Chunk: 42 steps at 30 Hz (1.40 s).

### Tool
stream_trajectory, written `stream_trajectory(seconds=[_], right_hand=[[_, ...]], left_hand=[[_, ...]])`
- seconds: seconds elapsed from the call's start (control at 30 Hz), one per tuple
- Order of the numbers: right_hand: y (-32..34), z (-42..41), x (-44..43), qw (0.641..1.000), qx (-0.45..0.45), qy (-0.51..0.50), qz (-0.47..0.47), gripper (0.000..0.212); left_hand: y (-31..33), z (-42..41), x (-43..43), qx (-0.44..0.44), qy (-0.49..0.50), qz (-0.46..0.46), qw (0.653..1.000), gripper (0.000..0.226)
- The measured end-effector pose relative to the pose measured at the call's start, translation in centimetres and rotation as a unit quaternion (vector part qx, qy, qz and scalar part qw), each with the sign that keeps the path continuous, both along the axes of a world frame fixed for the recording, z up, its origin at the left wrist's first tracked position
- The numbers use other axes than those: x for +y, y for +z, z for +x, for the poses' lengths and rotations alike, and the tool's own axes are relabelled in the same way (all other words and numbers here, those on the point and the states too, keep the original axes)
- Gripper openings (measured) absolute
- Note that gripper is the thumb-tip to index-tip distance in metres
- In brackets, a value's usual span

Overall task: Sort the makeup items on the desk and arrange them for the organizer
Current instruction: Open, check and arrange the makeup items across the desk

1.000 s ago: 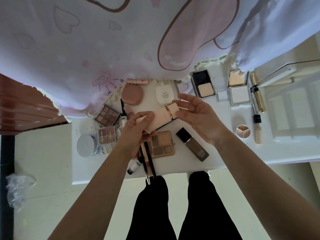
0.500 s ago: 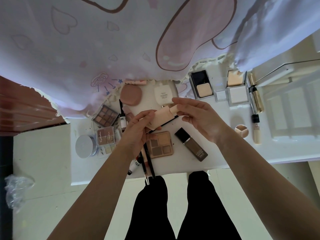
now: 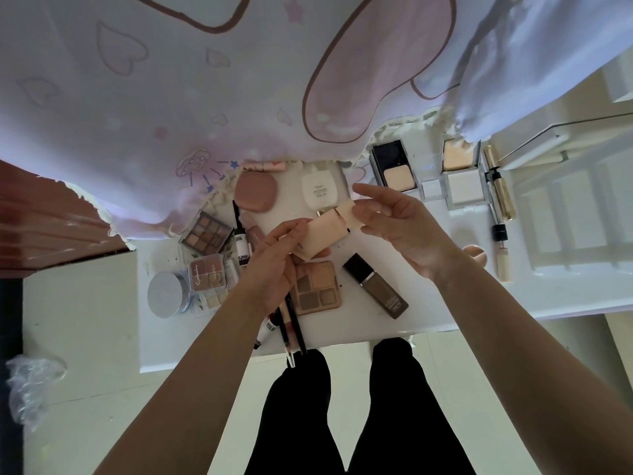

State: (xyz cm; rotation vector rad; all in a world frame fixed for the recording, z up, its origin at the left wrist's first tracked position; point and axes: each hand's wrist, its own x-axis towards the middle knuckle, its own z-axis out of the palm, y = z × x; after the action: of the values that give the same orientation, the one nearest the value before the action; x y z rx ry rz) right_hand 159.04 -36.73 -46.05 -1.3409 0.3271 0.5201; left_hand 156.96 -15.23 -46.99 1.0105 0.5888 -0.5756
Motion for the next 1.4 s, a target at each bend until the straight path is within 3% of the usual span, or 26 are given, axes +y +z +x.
stream_trajectory(seconds=[0.3, 0.43, 0.57, 0.83, 0.97, 1.2, 1.4], right_hand=[[0.2, -1.4, -1.8, 0.997, 0.019, -0.072, -0.023, 0.015], [0.6, -2.0, -3.2, 0.996, 0.025, -0.082, -0.008, 0.018], [0.7, -3.3, -4.5, 0.995, 0.025, -0.09, -0.019, 0.024], [0.4, -4.1, -8.2, 0.988, 0.02, -0.112, -0.103, 0.025], [0.1, -3.5, -10.0, 0.984, 0.024, -0.135, -0.118, 0.022], [-1.2, -3.8, -10.9, 0.983, 0.018, -0.174, -0.057, 0.029], [-1.5, -3.8, -11.2, 0.988, 0.008, -0.135, -0.069, 0.023]], left_hand=[[-0.1, -1.2, -3.1, 0.045, 0.015, -0.067, 0.997, 0.032], [-0.1, -1.3, -4.4, 0.041, -0.007, -0.073, 0.996, 0.043], [-0.5, -1.3, -5.9, 0.015, -0.077, 0.015, 0.997, 0.022], [-0.2, -0.4, -9.9, -0.092, -0.243, 0.187, 0.948, 0.016], [-0.5, -0.3, -12.1, -0.109, -0.266, 0.199, 0.937, 0.017], [-1.2, -0.2, -13.3, -0.094, -0.259, 0.187, 0.943, 0.014], [-1.2, 1.0, -12.5, -0.012, -0.278, 0.158, 0.948, 0.02]])
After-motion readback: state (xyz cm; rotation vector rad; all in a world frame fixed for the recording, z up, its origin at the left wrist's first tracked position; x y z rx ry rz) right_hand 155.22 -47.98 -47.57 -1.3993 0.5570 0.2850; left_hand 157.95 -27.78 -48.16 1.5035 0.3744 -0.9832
